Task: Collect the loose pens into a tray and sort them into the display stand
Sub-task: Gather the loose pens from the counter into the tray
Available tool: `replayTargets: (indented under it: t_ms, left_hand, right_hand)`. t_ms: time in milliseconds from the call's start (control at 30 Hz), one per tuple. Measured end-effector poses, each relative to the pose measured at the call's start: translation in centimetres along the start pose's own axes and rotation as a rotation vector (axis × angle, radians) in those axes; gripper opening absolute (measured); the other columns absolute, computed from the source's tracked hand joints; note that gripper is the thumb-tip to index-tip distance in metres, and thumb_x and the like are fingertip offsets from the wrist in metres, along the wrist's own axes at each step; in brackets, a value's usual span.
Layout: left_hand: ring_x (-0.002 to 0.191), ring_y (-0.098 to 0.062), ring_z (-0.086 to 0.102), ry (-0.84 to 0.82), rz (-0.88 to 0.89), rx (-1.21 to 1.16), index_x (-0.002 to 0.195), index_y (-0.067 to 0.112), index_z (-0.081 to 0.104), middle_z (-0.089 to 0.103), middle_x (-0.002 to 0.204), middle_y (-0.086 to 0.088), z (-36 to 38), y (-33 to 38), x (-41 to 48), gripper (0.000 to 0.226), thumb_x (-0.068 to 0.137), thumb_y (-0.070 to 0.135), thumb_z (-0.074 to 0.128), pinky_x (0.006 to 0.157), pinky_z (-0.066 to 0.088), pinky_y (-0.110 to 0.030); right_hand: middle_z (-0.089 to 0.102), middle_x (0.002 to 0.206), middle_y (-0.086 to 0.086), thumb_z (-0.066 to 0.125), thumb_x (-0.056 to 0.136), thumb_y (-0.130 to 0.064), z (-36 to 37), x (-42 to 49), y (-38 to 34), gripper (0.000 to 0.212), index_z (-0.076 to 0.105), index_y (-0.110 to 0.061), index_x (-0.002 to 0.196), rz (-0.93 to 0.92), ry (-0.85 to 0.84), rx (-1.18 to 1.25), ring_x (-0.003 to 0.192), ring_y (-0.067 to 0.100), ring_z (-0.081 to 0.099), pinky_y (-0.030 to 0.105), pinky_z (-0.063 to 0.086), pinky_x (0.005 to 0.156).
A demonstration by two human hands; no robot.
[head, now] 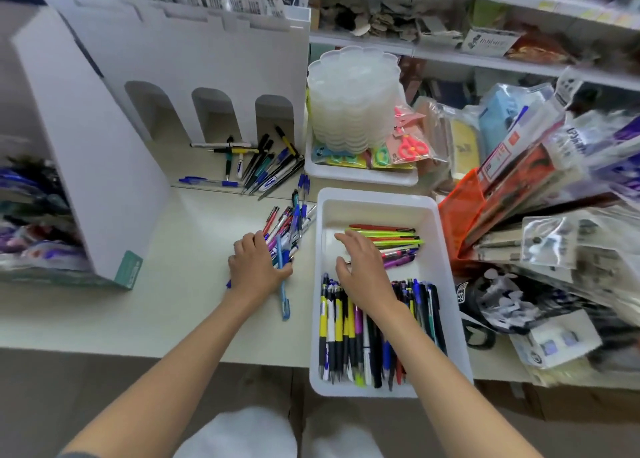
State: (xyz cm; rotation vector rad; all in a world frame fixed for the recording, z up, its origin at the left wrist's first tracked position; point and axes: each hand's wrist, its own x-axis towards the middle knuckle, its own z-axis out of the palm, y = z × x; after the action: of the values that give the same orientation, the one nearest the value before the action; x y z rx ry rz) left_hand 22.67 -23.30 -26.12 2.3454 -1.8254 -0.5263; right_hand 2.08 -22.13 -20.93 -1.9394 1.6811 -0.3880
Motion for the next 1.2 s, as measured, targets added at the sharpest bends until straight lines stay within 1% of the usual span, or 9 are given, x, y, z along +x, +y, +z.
replayTargets:
  t_ms: [100,233,400,600,733,900,1000,1067,1200]
  left_hand:
    - [0.107,-0.031,0.05,-0.075,0.014,-0.101,0.125,0.008,0.047,0.051,0.119,-0.014,-1.0,-1.5,1.4,0.066,0.077,0.044,0.075,0.087,0.046,-0.037]
    - [0.085,-0.026,0.057,-0.171,0.04,-0.087,0.107,0.012,0.047,0.059,0.1,-0.007,-2.6,-2.3,2.6,0.047,0.082,0.039,0.075,0.065,0.042,-0.033]
    - [0.078,-0.023,0.054,-0.294,0.028,0.011,0.102,0.01,0.044,0.055,0.095,-0.008,-4.1,-1.4,3.8,0.041,0.086,0.035,0.071,0.063,0.044,-0.032]
    - [0.074,-0.018,0.048,-0.379,0.057,-0.027,0.103,0.011,0.041,0.051,0.095,-0.008,-5.3,-1.8,5.1,0.036,0.088,0.026,0.07,0.06,0.039,-0.029]
    - [0.088,-0.02,0.054,-0.481,0.067,-0.153,0.11,0.013,0.044,0.054,0.105,-0.005,-6.1,-3.7,6.2,0.038,0.087,0.028,0.072,0.071,0.047,-0.032]
    - [0.07,-0.014,0.061,-0.546,0.047,-0.517,0.114,0.014,0.053,0.063,0.094,-0.007,-7.4,-5.8,5.7,0.032,0.089,0.02,0.073,0.056,0.05,-0.021]
    - [0.063,-0.012,0.06,-0.56,0.038,-0.612,0.116,0.013,0.053,0.063,0.089,-0.008,-8.5,-6.8,5.2,0.03,0.092,0.016,0.069,0.052,0.049,-0.016]
    - [0.063,-0.013,0.061,-0.578,0.031,-0.702,0.116,0.009,0.053,0.065,0.087,-0.011,-9.3,-7.3,5.0,0.029,0.092,0.014,0.069,0.055,0.052,-0.019]
    - [0.074,-0.023,0.066,-0.708,0.018,-0.895,0.117,0.009,0.051,0.07,0.085,-0.015,-10.7,-8.1,4.8,0.033,0.09,0.013,0.07,0.065,0.058,-0.033]
  right_hand:
    - [0.03,0.157,0.002,0.046,0.1,-0.017,-0.2,0.1,-0.2,0.047,0.04,-0.018,0.147,-0.015,-0.006,0.01,0.146,0.019,0.02,0.036,0.015,0.121]
    - [0.032,0.156,0.003,0.047,0.099,-0.015,-0.1,0.2,-0.3,0.046,0.042,-0.017,0.145,-0.027,-0.012,0.007,0.145,0.02,0.022,0.035,0.016,0.12]
    - [0.035,0.153,0.004,0.047,0.099,-0.014,-0.4,0.5,-0.7,0.045,0.044,-0.016,0.144,-0.007,-0.007,0.016,0.144,0.021,0.025,0.036,0.019,0.12]
    - [0.039,0.15,0.007,0.049,0.097,-0.011,-1.0,1.1,-1.5,0.043,0.049,-0.014,0.14,0.002,0.058,0.032,0.141,0.022,0.03,0.037,0.024,0.118]
    - [0.037,0.152,0.007,0.048,0.098,-0.011,-1.0,1.9,-2.9,0.043,0.049,-0.013,0.141,0.0,0.083,0.015,0.142,0.02,0.027,0.035,0.021,0.12]
    - [0.04,0.15,0.007,0.049,0.097,-0.009,0.2,3.0,-5.5,0.043,0.05,-0.012,0.14,-0.039,0.104,0.037,0.141,0.02,0.03,0.033,0.021,0.118]
    - [0.042,0.148,0.007,0.05,0.097,-0.008,1.4,3.6,-6.6,0.042,0.051,-0.012,0.139,-0.057,0.104,0.03,0.139,0.02,0.031,0.026,0.019,0.115]
    - [0.044,0.146,0.006,0.051,0.097,-0.01,2.1,3.9,-7.4,0.041,0.052,-0.012,0.138,-0.06,0.114,0.066,0.138,0.019,0.034,0.022,0.017,0.114]
    - [0.045,0.147,0.002,0.055,0.099,-0.027,2.4,5.9,-10.0,0.047,0.044,-0.015,0.143,-0.05,0.151,0.214,0.137,0.016,0.038,0.031,0.03,0.115]
